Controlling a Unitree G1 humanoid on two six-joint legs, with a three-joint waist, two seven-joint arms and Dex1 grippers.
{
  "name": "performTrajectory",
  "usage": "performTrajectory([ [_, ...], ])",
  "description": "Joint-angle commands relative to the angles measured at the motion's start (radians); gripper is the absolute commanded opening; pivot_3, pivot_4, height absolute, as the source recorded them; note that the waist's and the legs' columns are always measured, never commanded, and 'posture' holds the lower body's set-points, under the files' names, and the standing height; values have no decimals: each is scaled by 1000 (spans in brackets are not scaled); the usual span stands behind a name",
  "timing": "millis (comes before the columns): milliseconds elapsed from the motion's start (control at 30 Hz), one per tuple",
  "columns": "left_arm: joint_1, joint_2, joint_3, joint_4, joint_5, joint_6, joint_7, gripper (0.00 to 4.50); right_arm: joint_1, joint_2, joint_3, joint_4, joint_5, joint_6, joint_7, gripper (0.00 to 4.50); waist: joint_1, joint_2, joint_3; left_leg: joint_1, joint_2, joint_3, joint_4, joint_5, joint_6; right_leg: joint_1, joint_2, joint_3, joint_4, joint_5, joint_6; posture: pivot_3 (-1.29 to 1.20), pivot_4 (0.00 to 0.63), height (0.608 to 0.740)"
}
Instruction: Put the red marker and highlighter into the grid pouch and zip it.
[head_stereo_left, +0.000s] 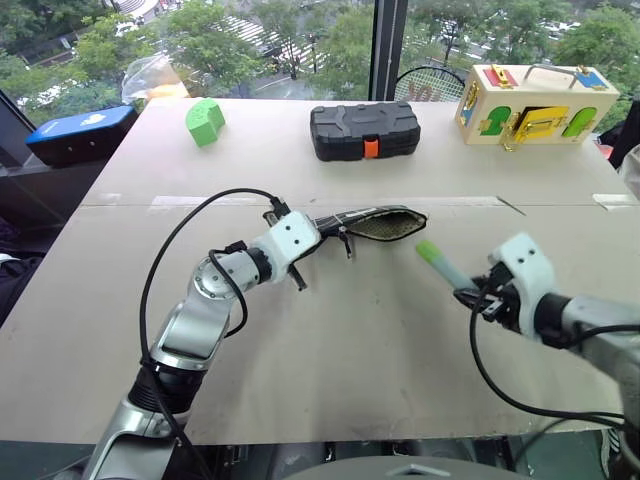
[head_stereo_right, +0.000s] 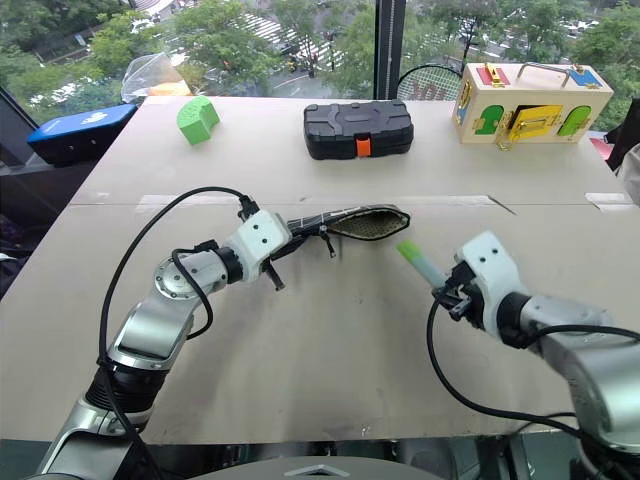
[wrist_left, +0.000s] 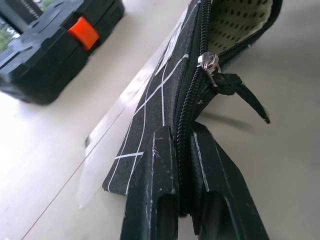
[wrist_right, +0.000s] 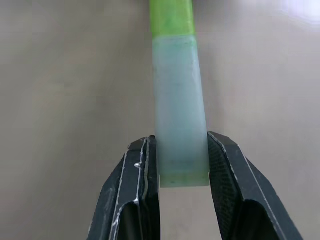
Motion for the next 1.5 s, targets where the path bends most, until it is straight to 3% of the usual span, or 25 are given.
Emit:
performTrajectory([
  [33,-15,1,-4,-20,4,-45,-4,0,-99,-15,77,39,50,16,9,730,3,-1,-1,0,0,0,0,0,0,0,0,1,0,0,0,0,150,740],
  [367,44,31,-62,-89,46,-132,-33,0,-287,-40,361,296,-15,-148,-69,730,5,-1,0,-4,-2,1,1,3,-4,0,-1,2,-3,0,0,0,150,740],
  [567,63,33,-71,-100,60,-144,-31,0,-424,-61,509,453,-59,-266,-24,730,4,-1,0,-4,-1,0,1,3,-4,0,-1,1,-2,0,0,0,150,740],
  [767,58,21,-85,-93,69,-153,-27,0,-578,-8,707,680,-172,-454,52,730,1,-1,0,-3,-1,2,1,3,-4,-1,-1,0,-1,0,0,0,150,740],
  [800,55,20,-85,-89,70,-153,-25,0,-591,-1,720,713,-186,-479,66,1736,2,-1,0,-3,-1,2,1,3,-4,-1,-1,0,-1,0,0,0,150,740],
  [833,53,17,-82,-86,69,-151,-23,0,-599,-3,735,742,-206,-516,84,2035,5,-1,0,-3,-1,2,1,3,-4,-1,-1,-1,-1,0,0,0,150,740],
  [900,53,11,-72,-84,61,-134,-19,0,-606,-9,743,780,-240,-570,100,3044,8,-1,0,-4,-1,2,1,3,-4,-1,-1,-2,-2,0,0,0,150,740],
  [1000,59,-9,-43,-91,25,-72,-11,0,-594,-28,690,757,-253,-590,102,4360,7,-1,0,-4,-1,3,1,3,-4,-1,-1,-3,-2,0,0,0,150,740],
  [1033,61,-18,-31,-96,10,-43,-8,0,-587,-38,664,732,-241,-574,107,4475,7,-1,0,-4,-1,3,1,3,-4,-1,-2,-3,-2,1,0,0,150,740],
  [1133,50,-38,6,-103,-38,43,-5,0,-526,-84,492,570,-119,-457,141,4475,13,0,0,-5,0,1,1,3,-4,-1,-2,-5,-2,0,0,0,150,740],
  [1267,24,-72,54,-109,-114,140,-7,0,-461,-26,254,394,85,-231,143,4475,12,-1,0,-5,0,-1,1,3,-4,0,-2,-5,-2,1,0,0,150,740],
  [1367,8,-82,80,-110,-171,182,-24,0,-369,94,145,288,153,-79,67,4475,6,-3,-1,-4,0,-1,2,3,-4,0,-3,-3,-1,1,0,0,150,740],
  [1500,-7,-65,98,-102,-233,208,-57,0,-227,348,94,234,139,11,-81,4475,4,-2,-1,-4,0,-3,1,3,-4,0,-4,-4,1,1,0,0,150,740],
])
